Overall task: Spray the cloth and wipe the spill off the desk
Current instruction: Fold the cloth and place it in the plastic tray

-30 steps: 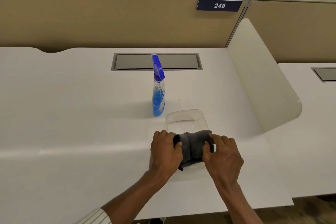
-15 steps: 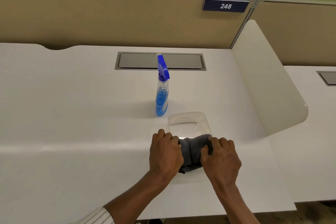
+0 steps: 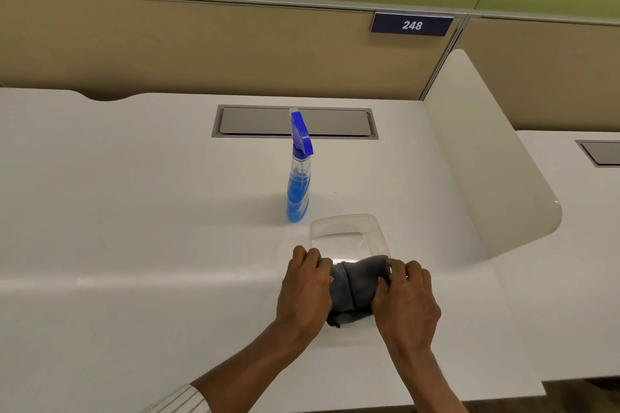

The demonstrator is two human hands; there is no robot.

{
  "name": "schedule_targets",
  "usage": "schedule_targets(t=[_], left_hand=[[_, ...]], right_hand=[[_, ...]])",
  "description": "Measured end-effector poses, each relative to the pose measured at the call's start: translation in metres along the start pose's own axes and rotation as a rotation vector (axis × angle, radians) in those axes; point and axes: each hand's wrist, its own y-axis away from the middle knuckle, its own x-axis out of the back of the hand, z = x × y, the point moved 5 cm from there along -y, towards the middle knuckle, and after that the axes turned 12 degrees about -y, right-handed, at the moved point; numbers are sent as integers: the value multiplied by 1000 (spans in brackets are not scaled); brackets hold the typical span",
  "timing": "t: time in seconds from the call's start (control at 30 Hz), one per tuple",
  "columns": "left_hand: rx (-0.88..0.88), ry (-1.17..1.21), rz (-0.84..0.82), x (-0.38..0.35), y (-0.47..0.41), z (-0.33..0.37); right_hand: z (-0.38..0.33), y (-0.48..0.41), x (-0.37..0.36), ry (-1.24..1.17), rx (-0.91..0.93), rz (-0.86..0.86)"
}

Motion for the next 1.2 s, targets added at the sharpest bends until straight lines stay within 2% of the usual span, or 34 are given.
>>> schedule_targets(t=[0.13,0.27,0.4,0.5,0.6,0.73,0.87,1.03,1.2], left_hand=[[32,74,93,7,0,-3],[-33,108,229,17,-3,0],[-35,145,285,18,2,-6],[58,234,215,15,10,-11],[259,258,126,19,19,-13],[466,235,-15,22,28,-15],[504,196,-88,20,30,-18],[522,226,-108,20,29,-20],[521,233,-140,20,29,-21]], right_hand=[[2,-1,-3,0,-42,-45],[5,-4,-4,1,-90,-86],[4,-4,-4,-2,-117,-112],[4,-7,1,6,-157,-125],[-6,-19,13,-23,-153,-106],[-40,-52,21,-289,-32,-171],[-87,-102,6,-650,-5,-335],[-143,-148,-29,-670,115,-505],[-160,-153,-50,-699,172,-519]])
